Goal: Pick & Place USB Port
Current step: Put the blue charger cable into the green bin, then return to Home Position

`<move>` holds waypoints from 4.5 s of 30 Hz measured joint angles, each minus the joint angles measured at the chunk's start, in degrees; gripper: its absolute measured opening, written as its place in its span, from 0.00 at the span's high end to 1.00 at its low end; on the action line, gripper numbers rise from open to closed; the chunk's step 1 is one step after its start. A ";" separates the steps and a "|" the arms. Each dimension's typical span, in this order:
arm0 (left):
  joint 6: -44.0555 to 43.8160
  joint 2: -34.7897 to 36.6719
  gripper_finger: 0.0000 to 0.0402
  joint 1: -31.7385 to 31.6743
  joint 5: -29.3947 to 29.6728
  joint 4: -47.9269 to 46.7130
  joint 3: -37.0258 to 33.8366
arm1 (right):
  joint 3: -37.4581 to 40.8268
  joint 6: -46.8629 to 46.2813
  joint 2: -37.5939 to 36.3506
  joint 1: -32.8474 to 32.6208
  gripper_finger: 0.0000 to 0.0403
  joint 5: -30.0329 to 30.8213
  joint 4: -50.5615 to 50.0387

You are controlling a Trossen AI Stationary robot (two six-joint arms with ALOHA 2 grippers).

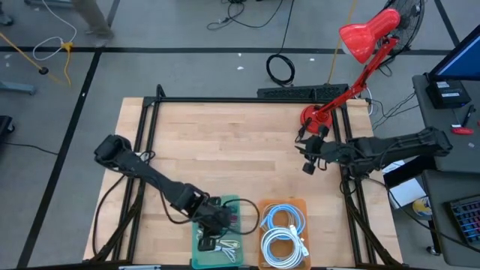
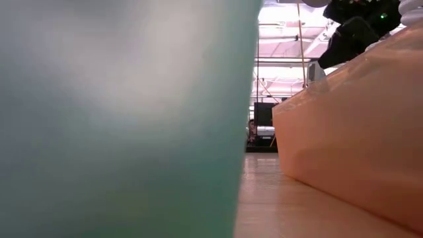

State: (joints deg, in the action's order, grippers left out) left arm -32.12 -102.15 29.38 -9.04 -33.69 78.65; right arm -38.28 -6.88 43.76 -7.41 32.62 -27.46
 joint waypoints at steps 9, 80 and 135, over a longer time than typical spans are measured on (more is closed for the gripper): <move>2.91 -5.88 0.94 1.51 0.94 0.65 -0.07 | 0.22 4.35 0.47 -2.69 0.80 0.06 6.73; 17.26 29.92 0.98 7.77 48.15 -7.73 -9.05 | 1.33 8.22 0.25 -3.40 0.96 -16.14 13.15; 3.46 30.96 0.99 11.20 57.43 -11.26 -17.59 | 37.29 3.27 -32.43 1.84 1.00 -26.89 33.61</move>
State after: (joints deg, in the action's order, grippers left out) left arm -28.65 -71.19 40.58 48.38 -44.95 61.06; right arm -0.99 -3.62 11.33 -5.56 5.74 6.15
